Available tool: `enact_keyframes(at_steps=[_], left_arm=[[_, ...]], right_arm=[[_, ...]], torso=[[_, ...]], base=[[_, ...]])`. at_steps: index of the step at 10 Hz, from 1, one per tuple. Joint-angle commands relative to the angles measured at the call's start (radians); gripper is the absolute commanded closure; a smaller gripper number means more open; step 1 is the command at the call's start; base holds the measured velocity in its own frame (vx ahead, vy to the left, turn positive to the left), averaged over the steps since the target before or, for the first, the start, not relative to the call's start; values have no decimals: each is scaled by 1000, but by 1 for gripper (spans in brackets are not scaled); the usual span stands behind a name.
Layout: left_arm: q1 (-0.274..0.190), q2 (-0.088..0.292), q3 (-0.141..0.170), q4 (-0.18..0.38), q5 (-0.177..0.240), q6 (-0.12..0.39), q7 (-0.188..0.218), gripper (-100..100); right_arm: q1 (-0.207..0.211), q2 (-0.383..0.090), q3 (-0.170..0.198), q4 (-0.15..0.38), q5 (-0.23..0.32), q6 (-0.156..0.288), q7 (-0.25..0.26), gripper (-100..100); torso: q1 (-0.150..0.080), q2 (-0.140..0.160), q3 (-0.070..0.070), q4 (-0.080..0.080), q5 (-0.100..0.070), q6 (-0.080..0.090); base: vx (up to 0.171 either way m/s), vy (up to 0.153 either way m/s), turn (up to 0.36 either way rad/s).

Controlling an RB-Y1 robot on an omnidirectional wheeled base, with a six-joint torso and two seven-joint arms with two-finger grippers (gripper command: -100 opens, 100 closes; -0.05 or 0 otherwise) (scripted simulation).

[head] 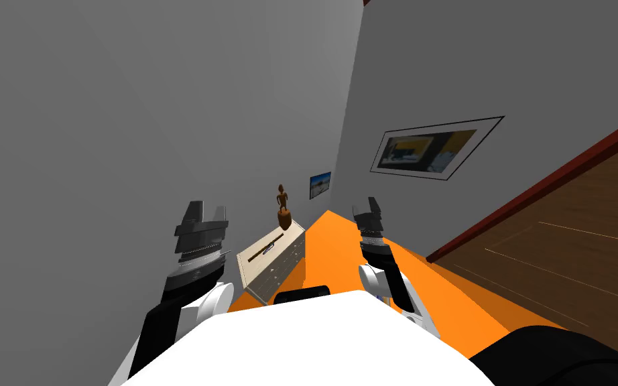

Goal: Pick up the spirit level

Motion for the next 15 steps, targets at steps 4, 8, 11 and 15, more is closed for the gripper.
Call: enact_keyframes(at_steps=[4,8,11,15], left_arm=[[-6,120,13,46,57,26,36,-100],[-11,206,32,131,160,80,103,-100],[-11,240,42,191,226,119,147,-100],[-7,286,55,283,334,191,220,-100]], right_arm=[[0,0,0,0,0,0,0,0],[0,0,0,0,0,0,0,0],[0,0,0,0,0,0,0,0],[0,0,0,0,0,0,0,0]], torso=[[0,-1,0,0,0,0],[-1,-2,-1,0,0,0],[-1,-2,-1,-1,0,0],[0,-2,-1,-1,0,0]], base=[[11,-11,-56],[26,-19,-109],[29,-17,-125],[38,-7,-135]])
